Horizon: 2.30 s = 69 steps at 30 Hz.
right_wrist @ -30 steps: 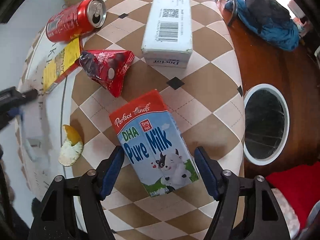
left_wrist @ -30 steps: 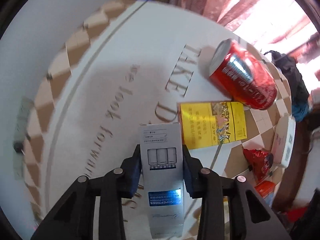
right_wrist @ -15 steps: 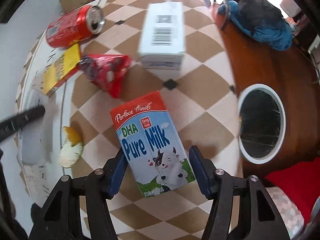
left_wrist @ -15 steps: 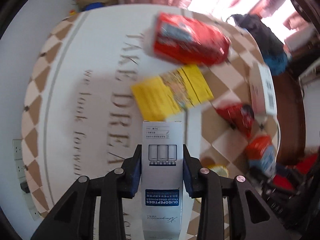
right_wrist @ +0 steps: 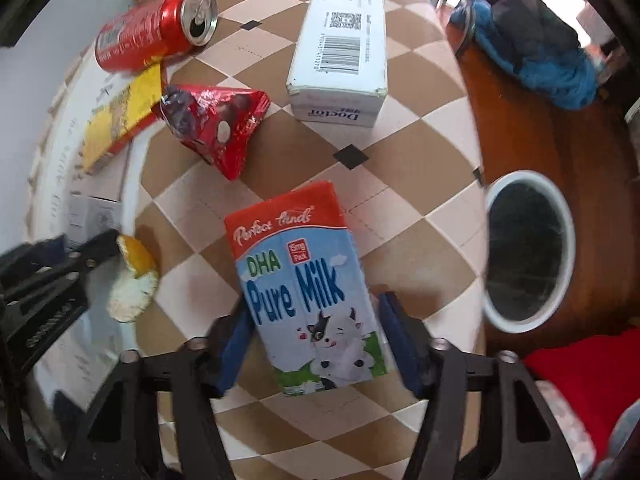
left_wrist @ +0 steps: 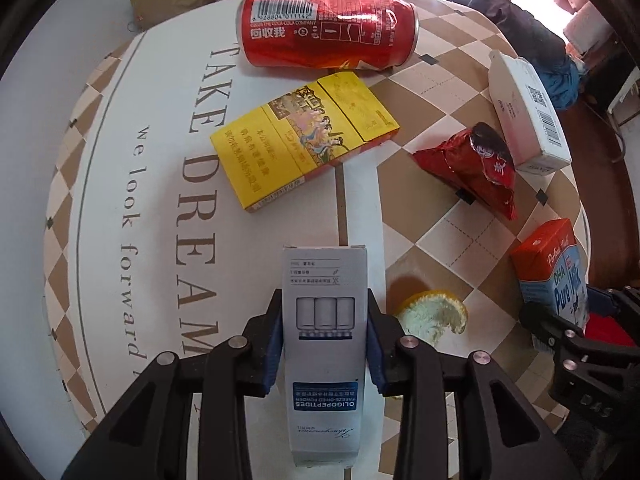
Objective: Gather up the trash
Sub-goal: 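Lift and carry the white box and milk carton with both tools to the bin, then open both tools to drop the white box and milk carton into the bin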
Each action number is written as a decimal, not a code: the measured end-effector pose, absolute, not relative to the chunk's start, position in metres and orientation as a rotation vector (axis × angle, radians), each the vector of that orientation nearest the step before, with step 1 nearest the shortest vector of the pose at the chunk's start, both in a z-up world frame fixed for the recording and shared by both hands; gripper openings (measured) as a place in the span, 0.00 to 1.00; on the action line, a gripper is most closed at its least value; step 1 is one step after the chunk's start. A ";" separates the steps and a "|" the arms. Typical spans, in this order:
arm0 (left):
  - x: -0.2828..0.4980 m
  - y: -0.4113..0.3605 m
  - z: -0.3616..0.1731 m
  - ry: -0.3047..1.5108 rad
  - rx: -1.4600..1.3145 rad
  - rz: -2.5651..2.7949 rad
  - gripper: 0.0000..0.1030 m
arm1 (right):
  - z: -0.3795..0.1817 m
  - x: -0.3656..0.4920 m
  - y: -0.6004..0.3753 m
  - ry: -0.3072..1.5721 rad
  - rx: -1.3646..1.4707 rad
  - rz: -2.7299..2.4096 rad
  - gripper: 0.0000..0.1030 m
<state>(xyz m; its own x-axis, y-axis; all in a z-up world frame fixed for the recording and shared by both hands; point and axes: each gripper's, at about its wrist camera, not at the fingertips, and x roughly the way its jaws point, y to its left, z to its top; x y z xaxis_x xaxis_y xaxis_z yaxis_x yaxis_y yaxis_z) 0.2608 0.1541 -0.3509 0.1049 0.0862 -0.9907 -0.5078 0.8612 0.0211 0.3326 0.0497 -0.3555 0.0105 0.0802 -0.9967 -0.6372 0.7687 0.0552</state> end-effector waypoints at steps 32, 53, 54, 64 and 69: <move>0.312 -0.083 -0.154 1.009 -0.235 0.188 0.30 | -0.195 0.367 -0.285 1.146 0.111 0.428 0.55; 0.540 -0.153 -0.391 1.503 -0.315 0.050 0.78 | -0.438 0.540 -0.343 1.521 0.139 0.277 0.57; 0.538 -0.152 -0.391 1.503 -0.311 0.060 0.82 | -0.444 0.543 -0.340 1.534 0.140 0.289 0.62; 0.492 -0.136 -0.372 1.404 -0.164 0.254 0.97 | -0.446 0.538 -0.330 1.519 0.040 0.240 1.00; 0.467 -0.137 -0.361 1.391 -0.143 0.266 0.97 | -0.430 0.517 -0.333 1.481 -0.036 0.206 1.00</move>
